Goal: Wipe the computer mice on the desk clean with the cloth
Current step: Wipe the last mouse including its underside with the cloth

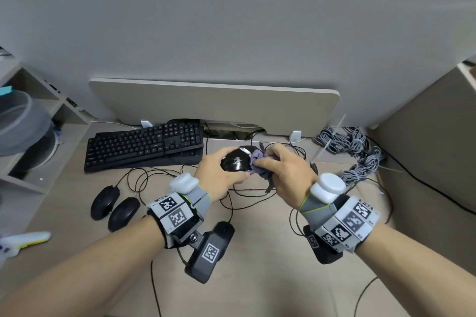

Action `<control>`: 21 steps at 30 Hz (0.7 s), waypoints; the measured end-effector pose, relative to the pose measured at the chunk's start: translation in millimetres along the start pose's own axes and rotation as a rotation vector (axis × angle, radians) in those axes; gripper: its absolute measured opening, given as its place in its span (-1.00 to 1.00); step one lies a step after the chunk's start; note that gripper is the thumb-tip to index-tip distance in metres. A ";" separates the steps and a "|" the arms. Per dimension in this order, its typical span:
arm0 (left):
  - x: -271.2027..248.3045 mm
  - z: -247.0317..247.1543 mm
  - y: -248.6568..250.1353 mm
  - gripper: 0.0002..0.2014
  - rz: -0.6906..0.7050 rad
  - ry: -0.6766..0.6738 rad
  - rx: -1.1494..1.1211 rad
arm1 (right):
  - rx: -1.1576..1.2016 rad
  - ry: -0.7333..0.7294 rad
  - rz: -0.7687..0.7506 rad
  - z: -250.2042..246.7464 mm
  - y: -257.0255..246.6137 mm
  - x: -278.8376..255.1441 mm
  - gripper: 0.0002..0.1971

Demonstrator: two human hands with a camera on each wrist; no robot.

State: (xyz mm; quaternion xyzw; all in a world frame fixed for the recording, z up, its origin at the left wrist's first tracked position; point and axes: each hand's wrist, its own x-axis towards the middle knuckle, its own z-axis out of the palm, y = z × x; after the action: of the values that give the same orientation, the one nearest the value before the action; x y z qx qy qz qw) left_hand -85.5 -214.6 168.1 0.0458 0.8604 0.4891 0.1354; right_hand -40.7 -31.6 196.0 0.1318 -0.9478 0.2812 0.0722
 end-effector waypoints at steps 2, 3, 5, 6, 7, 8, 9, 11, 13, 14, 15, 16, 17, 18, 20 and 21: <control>-1.7 0.9 4.0 -0.37 0.002 0.013 -0.006 | -0.015 -0.018 0.042 -1.0 3.3 6.4 -0.79; 0.0 0.1 6.1 -0.38 0.002 0.029 -0.018 | -0.023 -0.013 0.036 -1.8 2.5 8.0 -0.79; 4.8 -2.6 8.8 -0.37 0.005 0.050 -0.035 | -0.016 -0.014 -0.011 -3.6 -1.9 4.2 -0.70; 5.3 -3.4 10.9 -0.37 -0.003 0.051 -0.035 | -0.001 -0.012 -0.033 -4.9 -2.7 0.5 -0.64; 6.6 -2.7 11.0 -0.36 -0.016 0.058 -0.051 | 0.019 -0.013 -0.041 -5.9 -2.7 -2.8 -0.61; 6.6 -2.5 11.3 -0.37 -0.037 0.067 -0.096 | 0.051 -0.001 -0.023 -7.0 -1.0 -4.2 -0.59; 7.4 -2.7 11.7 -0.40 -0.077 0.075 -0.176 | 0.098 0.032 0.023 -7.3 4.6 -3.6 -0.58; 6.5 -2.1 13.7 -0.54 -0.143 0.068 -0.362 | 0.210 0.117 0.149 -7.8 18.7 -0.7 -0.55; 1.5 0.2 20.9 -0.67 -0.189 0.008 -0.521 | 0.249 0.173 0.179 -7.6 23.5 1.1 -0.52; -1.4 1.8 24.1 -0.68 -0.218 -0.024 -0.578 | 0.256 0.183 0.157 -5.8 21.0 1.7 -0.52; -3.5 4.7 26.0 -0.65 -0.239 -0.051 -0.632 | 0.266 0.186 0.125 -3.8 15.6 2.1 -0.54; -6.1 8.5 29.2 -0.60 -0.254 -0.069 -0.694 | 0.274 0.179 0.105 -2.0 9.0 2.0 -0.55; -7.0 11.9 31.3 -0.56 -0.269 -0.083 -0.752 | 0.275 0.177 0.085 -1.0 1.4 1.7 -0.57; -7.9 14.6 34.5 -0.55 -0.283 -0.092 -0.804 | 0.271 0.170 0.068 0.1 -4.1 0.9 -0.58; -7.4 16.9 38.0 -0.61 -0.305 -0.083 -0.853 | 0.248 0.135 0.014 1.2 -7.6 -1.4 -0.60; -7.6 16.5 38.8 -0.66 -0.309 -0.077 -0.856 | 0.239 0.117 0.004 1.0 -3.9 -2.1 -0.60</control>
State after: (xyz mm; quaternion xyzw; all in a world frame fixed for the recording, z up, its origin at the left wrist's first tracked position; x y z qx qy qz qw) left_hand -75.7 -182.4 194.6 -0.1250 0.5718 0.7728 0.2453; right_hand -37.5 -34.8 196.7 0.1208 -0.9021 0.3994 0.1103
